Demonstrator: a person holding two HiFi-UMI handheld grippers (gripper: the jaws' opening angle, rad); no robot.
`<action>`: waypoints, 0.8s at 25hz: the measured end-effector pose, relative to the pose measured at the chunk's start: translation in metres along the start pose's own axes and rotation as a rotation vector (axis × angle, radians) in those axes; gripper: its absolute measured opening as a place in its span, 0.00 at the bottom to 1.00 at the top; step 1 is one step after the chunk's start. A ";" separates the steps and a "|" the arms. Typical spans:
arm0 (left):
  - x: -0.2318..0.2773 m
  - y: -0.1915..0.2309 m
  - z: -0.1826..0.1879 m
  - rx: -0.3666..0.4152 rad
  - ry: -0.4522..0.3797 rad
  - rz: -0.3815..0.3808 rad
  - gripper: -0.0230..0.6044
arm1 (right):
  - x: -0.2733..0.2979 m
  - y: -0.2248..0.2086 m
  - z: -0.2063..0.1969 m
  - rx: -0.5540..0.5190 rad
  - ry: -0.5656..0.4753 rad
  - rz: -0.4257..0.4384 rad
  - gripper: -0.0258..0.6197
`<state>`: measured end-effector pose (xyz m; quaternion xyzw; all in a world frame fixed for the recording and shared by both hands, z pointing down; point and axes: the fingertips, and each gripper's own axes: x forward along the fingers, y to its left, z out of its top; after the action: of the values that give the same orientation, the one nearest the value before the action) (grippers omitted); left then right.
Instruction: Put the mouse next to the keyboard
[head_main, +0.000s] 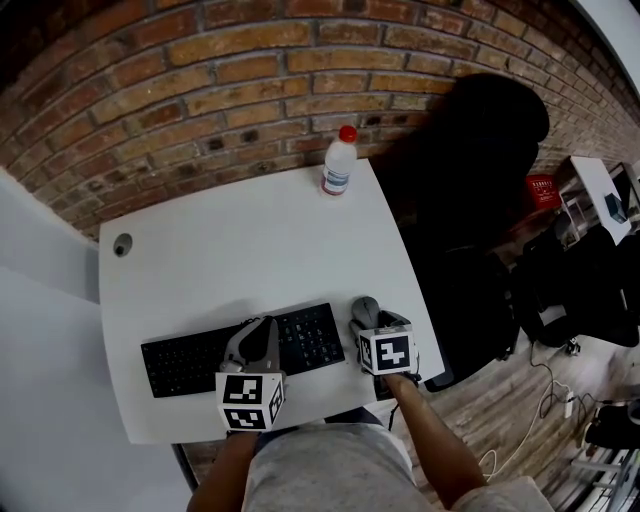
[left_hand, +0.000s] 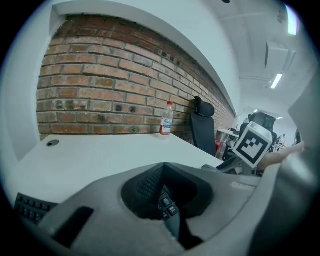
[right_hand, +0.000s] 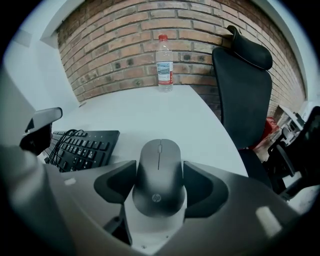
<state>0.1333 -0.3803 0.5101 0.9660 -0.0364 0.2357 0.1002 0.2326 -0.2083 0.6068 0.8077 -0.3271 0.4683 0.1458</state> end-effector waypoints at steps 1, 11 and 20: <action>0.000 0.001 0.000 0.000 0.001 -0.001 0.03 | 0.000 0.000 0.000 0.005 -0.005 0.004 0.51; -0.013 -0.001 0.002 0.013 -0.012 0.004 0.03 | -0.008 -0.001 0.006 0.011 -0.074 0.024 0.52; -0.041 0.004 0.017 0.015 -0.085 0.071 0.03 | -0.054 0.032 0.047 -0.065 -0.285 0.119 0.41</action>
<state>0.1038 -0.3869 0.4769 0.9739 -0.0731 0.1981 0.0829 0.2239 -0.2362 0.5337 0.8401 -0.4067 0.3458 0.0960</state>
